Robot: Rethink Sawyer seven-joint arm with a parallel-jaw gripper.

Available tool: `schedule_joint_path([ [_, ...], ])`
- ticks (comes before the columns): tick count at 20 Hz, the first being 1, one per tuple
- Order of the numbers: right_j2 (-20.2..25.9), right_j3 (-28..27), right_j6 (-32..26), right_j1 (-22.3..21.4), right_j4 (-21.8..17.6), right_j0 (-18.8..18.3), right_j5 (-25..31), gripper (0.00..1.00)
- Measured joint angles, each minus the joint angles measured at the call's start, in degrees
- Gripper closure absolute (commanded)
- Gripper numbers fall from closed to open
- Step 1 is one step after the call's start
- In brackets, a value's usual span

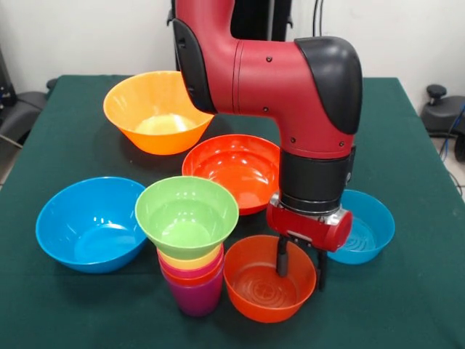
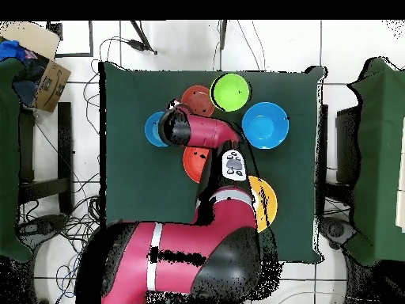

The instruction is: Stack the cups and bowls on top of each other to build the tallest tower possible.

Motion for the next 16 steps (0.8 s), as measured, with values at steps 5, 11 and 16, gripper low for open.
schedule_joint_path([
  [5, 0.3, -0.8, 0.0, 0.4, 0.5, -0.1, 0.0, 0.0],
  [11, 0.5, -1.0, 0.0, 0.3, 0.8, -0.2, -0.1, 1.0],
  [16, 0.5, -1.5, 0.0, -0.5, 1.4, -0.6, -0.1, 1.0],
])
